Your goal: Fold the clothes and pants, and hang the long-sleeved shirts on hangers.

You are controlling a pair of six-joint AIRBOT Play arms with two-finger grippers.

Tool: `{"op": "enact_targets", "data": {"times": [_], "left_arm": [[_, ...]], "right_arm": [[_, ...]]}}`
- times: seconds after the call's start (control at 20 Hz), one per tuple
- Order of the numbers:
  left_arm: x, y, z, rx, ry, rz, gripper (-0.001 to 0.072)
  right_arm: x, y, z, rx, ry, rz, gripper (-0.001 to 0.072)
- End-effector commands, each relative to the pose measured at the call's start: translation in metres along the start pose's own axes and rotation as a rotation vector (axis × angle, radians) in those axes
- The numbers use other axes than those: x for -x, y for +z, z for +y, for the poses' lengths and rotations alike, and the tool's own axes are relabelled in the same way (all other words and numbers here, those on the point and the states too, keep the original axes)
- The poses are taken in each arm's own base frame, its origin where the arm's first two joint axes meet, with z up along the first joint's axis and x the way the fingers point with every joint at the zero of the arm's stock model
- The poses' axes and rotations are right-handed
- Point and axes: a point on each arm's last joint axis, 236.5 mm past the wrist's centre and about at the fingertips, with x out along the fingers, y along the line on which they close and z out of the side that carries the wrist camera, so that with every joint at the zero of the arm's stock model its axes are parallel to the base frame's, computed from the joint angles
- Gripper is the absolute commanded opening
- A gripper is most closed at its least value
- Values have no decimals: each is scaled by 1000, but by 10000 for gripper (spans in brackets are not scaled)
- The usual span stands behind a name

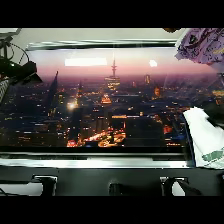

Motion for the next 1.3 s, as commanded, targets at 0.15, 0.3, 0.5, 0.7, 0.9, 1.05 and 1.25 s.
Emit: {"op": "enact_targets", "data": {"times": [0.15,0.3,0.5,0.7,0.9,1.05,1.25], "left_arm": [[33,-35,0,-101,130,-118,13],[24,-63,-10,-155,107,-150,13],[26,-71,-14,-173,99,-172,15],[25,-73,-12,-170,101,-162,15],[25,-73,-12,-170,101,-162,15],[25,-73,-12,-170,101,-162,15],[25,-73,-12,-170,101,-161,15]], "right_arm": [[7,-108,206,529,406,61,30],[17,-172,241,703,470,127,30],[24,-188,258,800,499,80,31],[23,-181,259,814,490,45,32],[23,-181,260,813,492,42,32],[23,-181,260,813,492,42,32],[23,-180,260,813,492,42,32]]}}
